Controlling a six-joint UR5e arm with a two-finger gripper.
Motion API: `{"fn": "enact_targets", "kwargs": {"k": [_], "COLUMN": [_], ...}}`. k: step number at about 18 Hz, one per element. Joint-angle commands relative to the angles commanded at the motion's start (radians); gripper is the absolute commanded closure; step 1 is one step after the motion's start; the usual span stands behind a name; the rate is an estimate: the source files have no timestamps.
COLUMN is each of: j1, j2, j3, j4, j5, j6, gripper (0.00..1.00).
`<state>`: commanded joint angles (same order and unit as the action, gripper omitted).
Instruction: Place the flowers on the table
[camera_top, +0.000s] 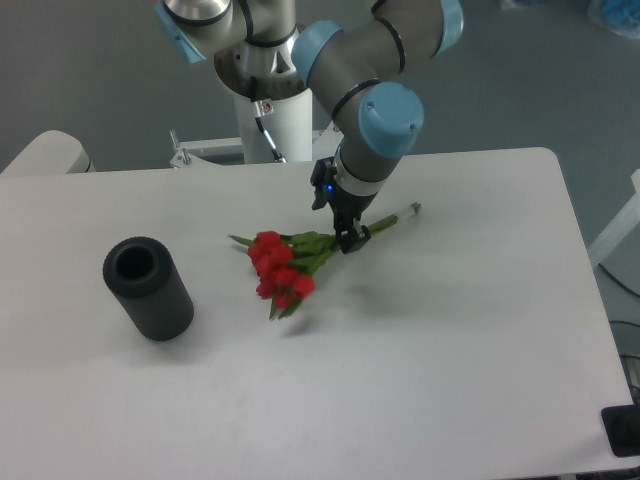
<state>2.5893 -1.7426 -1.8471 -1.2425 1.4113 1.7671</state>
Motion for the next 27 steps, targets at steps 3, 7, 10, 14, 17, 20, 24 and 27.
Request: {"fn": "enact_targets", "kwargs": {"k": [3,7,10,14,17,20,24,27], "j1": [0.006,0.008,0.014,0.015,0.014,0.009,0.000,-0.002], "j2": [-0.026,-0.090,-0.141,-0.187,-0.228,-0.274,-0.336,-0.374], "j3": [0.052,0.153,0.238,0.319,0.371,0.442,0.545,0.588], "j4": [-0.002,-0.012,-0.017,-0.017,-0.021,-0.046,-0.090,-0.091], "j5": [0.003,0.006,0.006,0.072,0.109,0.127,0.129,0.129], "j6": [-0.002,-0.005,-0.006,-0.020,-0.069,-0.135,-0.242,-0.285], "gripper": [0.00,0.00,0.00,0.00,0.00,0.00,0.00,0.00]}}
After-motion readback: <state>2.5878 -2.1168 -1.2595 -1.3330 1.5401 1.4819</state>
